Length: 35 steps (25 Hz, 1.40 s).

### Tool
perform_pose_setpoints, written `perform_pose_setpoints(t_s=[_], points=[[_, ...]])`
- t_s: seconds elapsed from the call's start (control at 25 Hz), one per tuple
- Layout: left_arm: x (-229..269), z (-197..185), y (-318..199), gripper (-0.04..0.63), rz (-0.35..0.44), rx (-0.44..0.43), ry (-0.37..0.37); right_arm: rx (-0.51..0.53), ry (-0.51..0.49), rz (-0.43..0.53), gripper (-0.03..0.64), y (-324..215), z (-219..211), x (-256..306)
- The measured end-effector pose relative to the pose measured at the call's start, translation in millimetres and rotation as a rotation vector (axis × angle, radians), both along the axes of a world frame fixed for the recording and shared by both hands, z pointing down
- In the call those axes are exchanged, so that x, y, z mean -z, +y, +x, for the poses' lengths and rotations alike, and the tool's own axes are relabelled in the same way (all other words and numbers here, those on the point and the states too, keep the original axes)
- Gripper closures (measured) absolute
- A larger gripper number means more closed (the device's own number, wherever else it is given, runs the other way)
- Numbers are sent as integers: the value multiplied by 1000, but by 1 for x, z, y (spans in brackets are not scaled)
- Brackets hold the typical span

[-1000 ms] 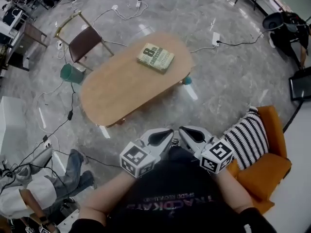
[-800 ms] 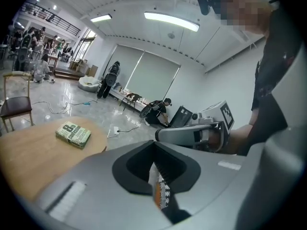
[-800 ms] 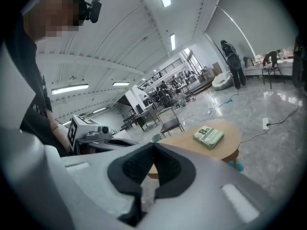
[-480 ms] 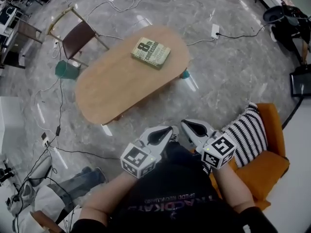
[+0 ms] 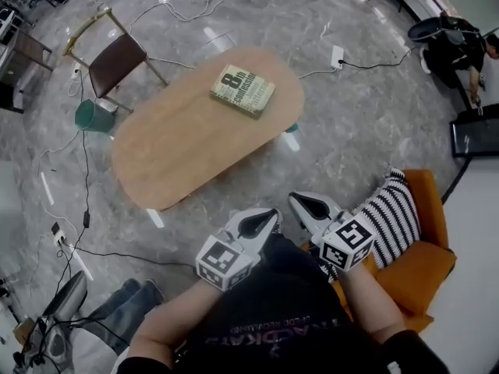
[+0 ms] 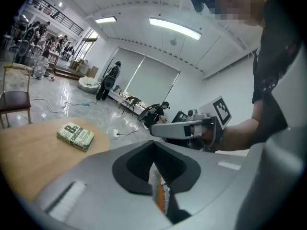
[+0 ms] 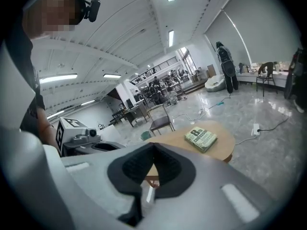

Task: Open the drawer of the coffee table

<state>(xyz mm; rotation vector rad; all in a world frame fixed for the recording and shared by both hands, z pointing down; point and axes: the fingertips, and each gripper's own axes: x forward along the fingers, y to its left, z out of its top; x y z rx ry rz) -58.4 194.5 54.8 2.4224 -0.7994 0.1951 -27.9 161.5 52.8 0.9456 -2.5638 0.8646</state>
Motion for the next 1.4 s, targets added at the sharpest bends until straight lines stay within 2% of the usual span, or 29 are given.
perform_pose_setpoints(t_s=[0.24, 0.56, 0.72, 1.0, 1.4], points=[[-20, -34, -7, 597, -12, 23, 1, -3, 34, -6, 618, -5, -25, -21], [-33, -39, -15, 597, -30, 64, -4, 20, 35, -18, 618, -8, -27, -35], [-47, -30, -31, 597, -13, 105, -17, 33, 33, -25, 618, -20, -9, -55], [-101, -13, -60, 595, -75, 223, -48, 51, 61, -30, 618, -50, 34, -108], [-181, 35, -88, 595, -102, 228, -126, 49, 83, -63, 617, -91, 91, -190]])
